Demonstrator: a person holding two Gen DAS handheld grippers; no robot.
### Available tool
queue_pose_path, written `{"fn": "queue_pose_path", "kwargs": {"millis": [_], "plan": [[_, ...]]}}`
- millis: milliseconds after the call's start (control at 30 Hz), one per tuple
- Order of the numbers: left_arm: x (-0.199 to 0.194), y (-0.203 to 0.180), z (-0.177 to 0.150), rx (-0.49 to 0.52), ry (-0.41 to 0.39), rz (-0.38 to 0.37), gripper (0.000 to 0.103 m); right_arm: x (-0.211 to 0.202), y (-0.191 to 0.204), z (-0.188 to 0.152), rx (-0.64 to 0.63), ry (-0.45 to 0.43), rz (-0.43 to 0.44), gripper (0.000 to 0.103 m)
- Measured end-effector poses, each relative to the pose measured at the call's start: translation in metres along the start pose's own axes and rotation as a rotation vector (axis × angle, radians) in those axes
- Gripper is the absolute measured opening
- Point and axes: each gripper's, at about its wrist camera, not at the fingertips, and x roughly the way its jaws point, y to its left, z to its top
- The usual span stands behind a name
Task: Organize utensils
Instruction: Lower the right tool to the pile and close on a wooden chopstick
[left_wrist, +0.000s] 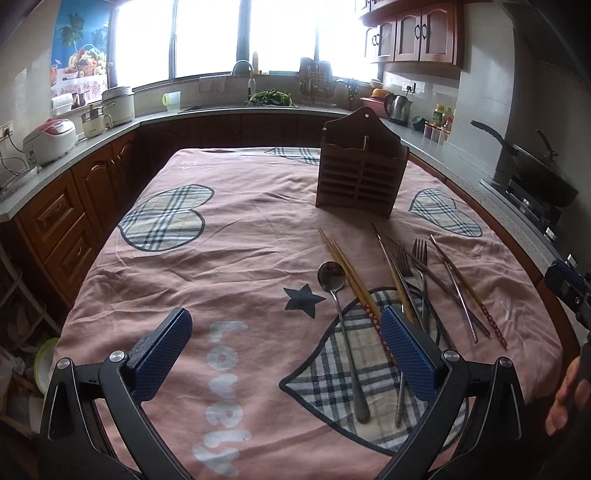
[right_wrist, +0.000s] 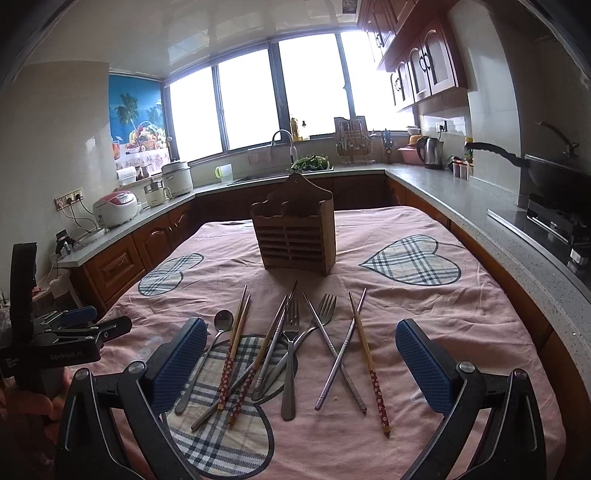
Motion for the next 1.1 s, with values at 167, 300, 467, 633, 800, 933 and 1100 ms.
{"fn": "queue_pose_path", "kwargs": {"millis": [167, 300, 467, 633, 800, 933, 1100], "plan": [[0.036, -0.006, 0.010, 0.028, 0.061, -0.019, 0.100, 0.033, -0.019, 0.008, 0.030, 0.076, 0.008, 0.095], [0.062, -0.007, 0.018, 0.043, 0.111, -0.034, 0.096, 0.060, -0.029, 0.015, 0.038, 0.133, 0.017, 0.080], [0.093, -0.014, 0.025, 0.077, 0.179, -0.062, 0.089, 0.098, -0.040, 0.022, 0.034, 0.216, 0.031, 0.063], [0.126, -0.019, 0.029, 0.092, 0.246, -0.087, 0.077, 0.134, -0.049, 0.024, 0.034, 0.292, 0.032, 0.051], [0.149, -0.021, 0.034, 0.090, 0.296, -0.114, 0.064, 0.163, -0.058, 0.024, 0.040, 0.352, 0.030, 0.041], [0.158, -0.023, 0.038, 0.097, 0.304, -0.144, 0.056, 0.187, -0.061, 0.024, 0.032, 0.401, 0.018, 0.031], [0.163, -0.027, 0.039, 0.116, 0.306, -0.184, 0.051, 0.211, -0.062, 0.022, 0.005, 0.446, 0.002, 0.024]]}}
